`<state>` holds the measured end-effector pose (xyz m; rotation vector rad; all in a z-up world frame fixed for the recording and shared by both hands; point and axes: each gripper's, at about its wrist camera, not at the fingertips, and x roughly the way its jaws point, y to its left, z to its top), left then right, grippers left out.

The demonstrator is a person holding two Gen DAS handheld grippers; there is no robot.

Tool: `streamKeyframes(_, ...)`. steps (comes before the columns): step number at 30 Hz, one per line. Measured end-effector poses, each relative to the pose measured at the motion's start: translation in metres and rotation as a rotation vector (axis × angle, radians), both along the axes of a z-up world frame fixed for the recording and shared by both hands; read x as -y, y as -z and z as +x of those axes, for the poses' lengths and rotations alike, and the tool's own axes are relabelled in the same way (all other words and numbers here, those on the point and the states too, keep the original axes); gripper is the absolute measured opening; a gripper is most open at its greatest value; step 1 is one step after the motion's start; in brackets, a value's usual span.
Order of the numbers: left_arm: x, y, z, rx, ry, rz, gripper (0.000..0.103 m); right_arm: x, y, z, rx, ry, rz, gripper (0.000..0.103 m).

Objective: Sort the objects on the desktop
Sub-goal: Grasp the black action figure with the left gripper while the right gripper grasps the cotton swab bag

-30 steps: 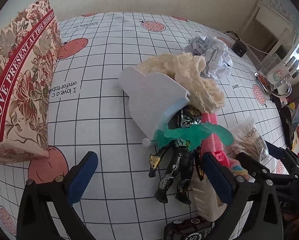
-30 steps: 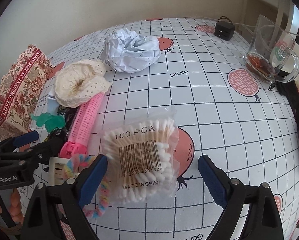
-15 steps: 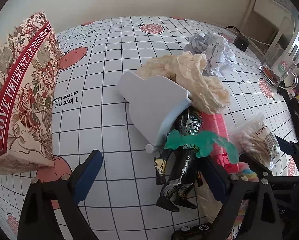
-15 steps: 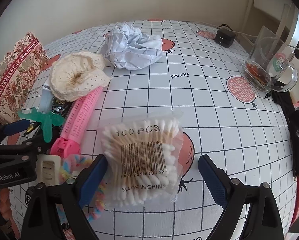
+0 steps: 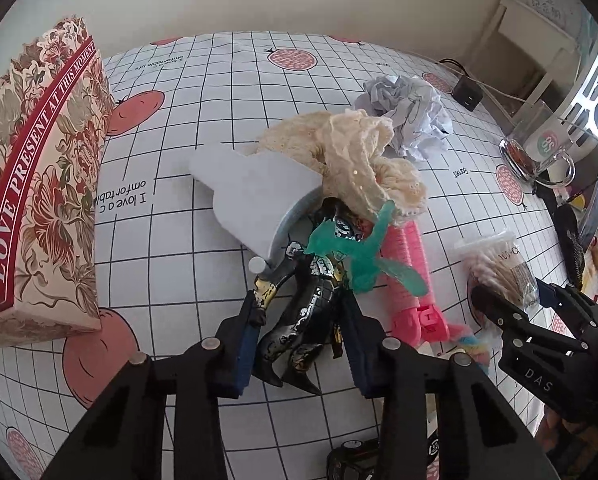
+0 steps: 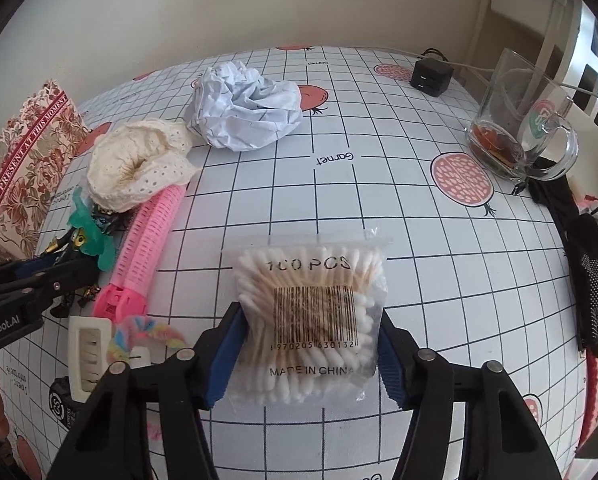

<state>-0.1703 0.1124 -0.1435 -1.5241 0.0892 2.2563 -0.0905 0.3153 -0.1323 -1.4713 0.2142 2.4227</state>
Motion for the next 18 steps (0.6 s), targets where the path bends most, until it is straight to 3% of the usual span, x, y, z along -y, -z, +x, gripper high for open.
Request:
streamKeyframes(9,0.005,-0.003,0.001,0.052,-0.010,0.028,0.034,-0.008,-0.002,0.008,0.019,0.045,-0.032,0.052)
streamKeyframes(18,0.014,-0.023,0.006,0.018,-0.007,0.061,0.026,-0.014,-0.014,0.021,0.019,0.087,-0.035,0.048)
